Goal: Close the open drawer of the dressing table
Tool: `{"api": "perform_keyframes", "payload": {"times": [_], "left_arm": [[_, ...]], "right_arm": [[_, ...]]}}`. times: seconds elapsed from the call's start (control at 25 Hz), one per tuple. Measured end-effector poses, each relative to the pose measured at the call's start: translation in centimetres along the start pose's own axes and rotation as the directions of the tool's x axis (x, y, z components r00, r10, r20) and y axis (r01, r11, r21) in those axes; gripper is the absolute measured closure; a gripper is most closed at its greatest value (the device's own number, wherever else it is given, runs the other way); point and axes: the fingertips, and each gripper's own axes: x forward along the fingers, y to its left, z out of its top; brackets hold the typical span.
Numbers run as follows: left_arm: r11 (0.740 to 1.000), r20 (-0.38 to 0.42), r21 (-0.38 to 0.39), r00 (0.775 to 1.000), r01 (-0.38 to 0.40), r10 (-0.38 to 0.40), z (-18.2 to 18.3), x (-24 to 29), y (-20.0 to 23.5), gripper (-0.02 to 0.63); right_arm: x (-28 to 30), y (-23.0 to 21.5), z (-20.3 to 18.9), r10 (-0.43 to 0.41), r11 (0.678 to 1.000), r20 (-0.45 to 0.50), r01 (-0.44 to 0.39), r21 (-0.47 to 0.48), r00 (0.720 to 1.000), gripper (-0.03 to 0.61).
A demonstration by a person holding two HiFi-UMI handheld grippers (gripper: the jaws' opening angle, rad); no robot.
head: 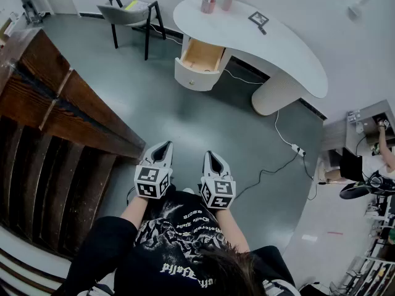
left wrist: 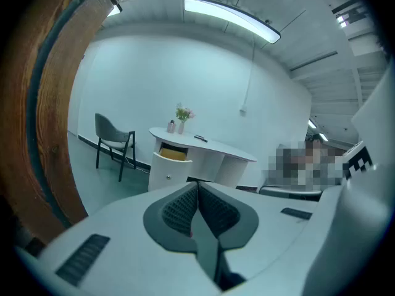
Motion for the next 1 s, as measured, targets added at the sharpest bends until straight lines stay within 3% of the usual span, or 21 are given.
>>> {"api": "perform_keyframes", "payload": {"times": [0.68,1.0], "left_arm": [[1.0,-0.007,0.003,1.0,0.03,-0.03,1.9,2.7,6.2,0.588],[0.997,-0.018,0.022,0.997,0.073,-0.072,3.0,4.1,8.5,0.588]], "right_arm": [[5.6,2.5,2.3,-0.031,1.0,0.048,0.031,-0.001,0.998,0.552],[7.8,2.0,3.8,-0.116,0.992,0.082,0.112,0.053,0.99,0.552]]}}
